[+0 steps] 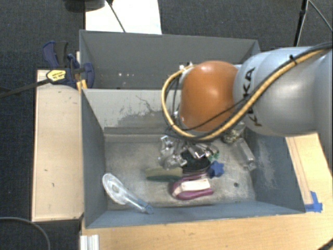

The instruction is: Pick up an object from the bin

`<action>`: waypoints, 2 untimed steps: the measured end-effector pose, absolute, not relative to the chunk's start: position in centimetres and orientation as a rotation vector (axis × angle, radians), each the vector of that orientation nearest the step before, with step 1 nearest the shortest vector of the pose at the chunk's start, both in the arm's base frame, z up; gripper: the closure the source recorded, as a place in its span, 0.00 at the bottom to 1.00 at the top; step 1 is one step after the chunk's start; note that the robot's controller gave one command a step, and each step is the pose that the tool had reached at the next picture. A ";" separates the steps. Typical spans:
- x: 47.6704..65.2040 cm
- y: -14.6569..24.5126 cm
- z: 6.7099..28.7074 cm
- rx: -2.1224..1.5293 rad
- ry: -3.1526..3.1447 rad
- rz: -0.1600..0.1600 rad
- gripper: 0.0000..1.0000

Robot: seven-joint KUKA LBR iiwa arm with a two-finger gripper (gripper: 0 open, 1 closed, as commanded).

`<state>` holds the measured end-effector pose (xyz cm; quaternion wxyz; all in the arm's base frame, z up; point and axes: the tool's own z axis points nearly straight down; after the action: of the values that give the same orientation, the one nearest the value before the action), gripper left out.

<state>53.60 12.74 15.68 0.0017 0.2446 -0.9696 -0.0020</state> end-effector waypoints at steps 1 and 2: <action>53.9 12.3 16.0 0.755 -3.053 -0.002 0.00; 55.7 7.9 9.0 0.887 -3.033 0.001 0.00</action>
Offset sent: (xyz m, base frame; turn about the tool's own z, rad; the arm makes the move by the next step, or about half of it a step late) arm 0.0000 0.0000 0.0000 0.0000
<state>55.67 7.91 9.05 -0.0095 0.2807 -0.9598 0.0003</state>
